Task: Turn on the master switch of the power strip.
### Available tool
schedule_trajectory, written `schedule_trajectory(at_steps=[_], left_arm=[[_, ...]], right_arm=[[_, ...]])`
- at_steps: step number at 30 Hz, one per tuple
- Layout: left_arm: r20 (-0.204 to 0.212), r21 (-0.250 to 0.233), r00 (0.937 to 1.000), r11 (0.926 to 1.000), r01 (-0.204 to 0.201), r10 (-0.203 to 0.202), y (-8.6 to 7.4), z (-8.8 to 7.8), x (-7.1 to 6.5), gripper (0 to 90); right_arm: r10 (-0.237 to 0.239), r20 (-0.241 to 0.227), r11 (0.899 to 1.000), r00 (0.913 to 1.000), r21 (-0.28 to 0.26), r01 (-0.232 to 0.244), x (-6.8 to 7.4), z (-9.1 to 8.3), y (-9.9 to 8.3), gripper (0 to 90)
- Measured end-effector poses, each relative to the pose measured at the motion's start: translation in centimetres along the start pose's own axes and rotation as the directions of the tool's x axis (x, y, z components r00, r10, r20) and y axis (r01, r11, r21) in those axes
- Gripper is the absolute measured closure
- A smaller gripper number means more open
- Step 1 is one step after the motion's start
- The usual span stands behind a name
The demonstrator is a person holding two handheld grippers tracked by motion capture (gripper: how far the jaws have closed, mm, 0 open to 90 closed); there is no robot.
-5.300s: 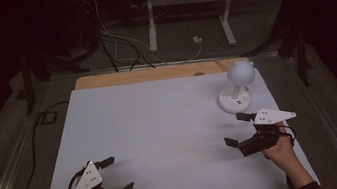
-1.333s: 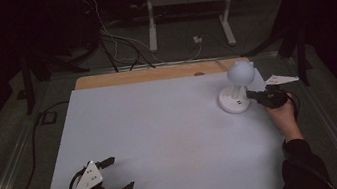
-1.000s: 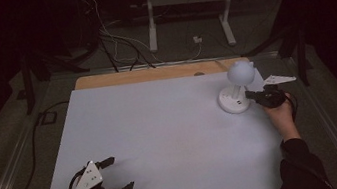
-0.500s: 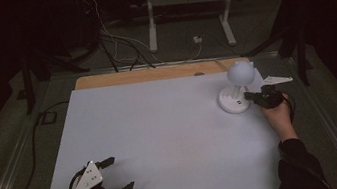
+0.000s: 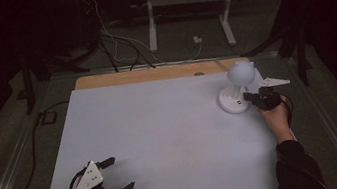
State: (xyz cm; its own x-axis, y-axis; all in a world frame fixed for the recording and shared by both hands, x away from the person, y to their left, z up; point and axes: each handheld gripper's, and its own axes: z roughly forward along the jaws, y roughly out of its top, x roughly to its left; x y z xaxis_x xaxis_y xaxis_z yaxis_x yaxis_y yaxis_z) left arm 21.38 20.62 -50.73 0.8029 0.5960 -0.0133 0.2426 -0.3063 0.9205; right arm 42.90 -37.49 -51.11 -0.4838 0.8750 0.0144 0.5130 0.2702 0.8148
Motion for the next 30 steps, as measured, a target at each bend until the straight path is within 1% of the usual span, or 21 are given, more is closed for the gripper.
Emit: schedule_trajectory(at_steps=[1, 3, 6, 8, 10, 12, 13, 14, 16, 18, 19, 20, 21, 23, 26, 27, 28, 29, 30], left_arm=[[0.0, 0.0, 1.0, 1.0, 0.0, 0.0, 0.0, 0.0, 0.0, 0.2], [0.0, 0.001, 1.0, 1.0, 0.0, 0.0, 0.0, 0.0, 0.0, 0.2], [0.001, -0.001, 1.0, 1.0, 0.0, 0.0, 0.0, 0.0, 0.0, 0.2], [0.002, 0.0, 1.0, 1.0, -0.002, 0.002, 0.0, 0.0, 0.0, 0.2], [0.001, 0.0, 1.0, 1.0, -0.002, 0.002, 0.0, 0.0, 0.0, 0.2], [0.0, 0.0, 1.0, 1.0, -0.002, 0.002, 0.0, 0.0, 0.0, 0.2], [0.001, 0.001, 1.0, 1.0, -0.003, 0.003, 0.0, 0.0, -0.1, 0.2], [0.002, 0.002, 1.0, 1.0, -0.003, 0.003, 0.0, 0.0, -0.1, 0.2], [0.001, 0.004, 1.0, 1.0, -0.004, 0.004, 0.0, 0.0, -0.1, 0.2], [0.001, 0.001, 1.0, 1.0, -0.005, 0.005, 0.0, 0.0, -0.1, 0.2], [-0.001, 0.001, 1.0, 1.0, -0.006, 0.006, 0.0, 0.0, -0.1, 0.2], [-0.002, 0.0, 1.0, 1.0, -0.005, 0.005, 0.0, 0.0, -0.1, 0.2], [-0.003, 0.001, 1.0, 1.0, -0.003, 0.003, 0.0, 0.0, -0.1, 0.2], [-0.004, 0.001, 1.0, 1.0, -0.004, 0.004, 0.0, 0.0, 0.0, 0.2], [-0.007, 0.004, 1.0, 1.0, -0.005, 0.005, 0.0, 0.0, 0.0, 0.2], [-0.008, 0.003, 1.0, 1.0, -0.004, 0.004, 0.0, 0.0, 0.0, 0.2], [-0.009, 0.003, 1.0, 1.0, -0.003, 0.004, 0.0, 0.0, 0.1, 0.2], [-0.01, 0.003, 0.9999, 1.0, -0.001, 0.001, 0.0, 0.0, 0.1, 0.2], [-0.01, 0.003, 1.0, 1.0, 0.0, 0.0, 0.0, 0.0, 0.1, 0.2]], right_arm=[[0.013, 0.002, 1.0, 0.9999, -0.007, -0.013, 0.0, 0.0, -0.1, 90.0], [0.006, 0.011, 1.0, 0.9999, -0.008, -0.006, 0.1, 0.0, -0.1, 90.0], [0.017, 0.009, 1.0, 0.9998, -0.016, -0.016, 0.1, 0.1, -0.3, 90.0], [-0.001, 0.026, 1.0, 0.9997, -0.007, 0.001, 0.3, 0.1, -0.2, 90.0], [0.008, 0.032, 1.0, 0.9995, -0.018, -0.007, 0.4, 0.1, -0.4, 90.0], [-0.003, 0.047, 1.0, 0.9989, -0.019, 0.004, 0.6, 0.2, -0.5, 90.0], [-0.003, 0.045, 1.0, 0.999, -0.012, 0.004, 0.6, 0.2, -0.4, 90.0], [-0.023, 0.056, 1.0, 0.9982, -0.006, 0.024, 0.7, 0.3, -0.3, 90.0], [-0.048, 0.074, 0.999, 0.9961, 0.004, 0.048, 1.0, 0.3, -0.2, 90.0], [-0.031, 0.069, 0.999, 0.9971, -0.005, 0.031, 0.9, 0.3, -0.3, 90.0], [-0.033, 0.073, 0.999, 0.9968, -0.008, 0.034, 1.0, 0.3, -0.4, 90.0], [-0.023, 0.067, 1.0, 0.9975, -0.015, 0.024, 0.9, 0.3, -0.5, 90.0], [-0.023, 0.064, 1.0, 0.9977, -0.014, 0.024, 0.8, 0.2, -0.4, 90.0], [-0.043, 0.072, 0.999, 0.9965, -0.001, 0.043, 0.9, 0.3, -0.2, 90.0], [-0.081, 0.104, 0.996, 0.9913, 0.037, 0.078, 1.2, 0.3, 0.5, 90.0], [-0.089, 0.105, 0.996, 0.9904, 0.039, 0.086, 1.2, 0.3, 0.6, 90.0], [-0.072, 0.091, 0.997, 0.9932, 0.025, 0.07, 1.1, 0.1, 0.8, 90.0], [-0.054, 0.088, 0.999, 0.9947, 0.005, 0.053, 1.0, -0.1, 0.9, 90.0], [-0.044, 0.082, 0.999, 0.9957, 0.0, 0.044, 1.0, -0.2, 1.0, 90.0]])
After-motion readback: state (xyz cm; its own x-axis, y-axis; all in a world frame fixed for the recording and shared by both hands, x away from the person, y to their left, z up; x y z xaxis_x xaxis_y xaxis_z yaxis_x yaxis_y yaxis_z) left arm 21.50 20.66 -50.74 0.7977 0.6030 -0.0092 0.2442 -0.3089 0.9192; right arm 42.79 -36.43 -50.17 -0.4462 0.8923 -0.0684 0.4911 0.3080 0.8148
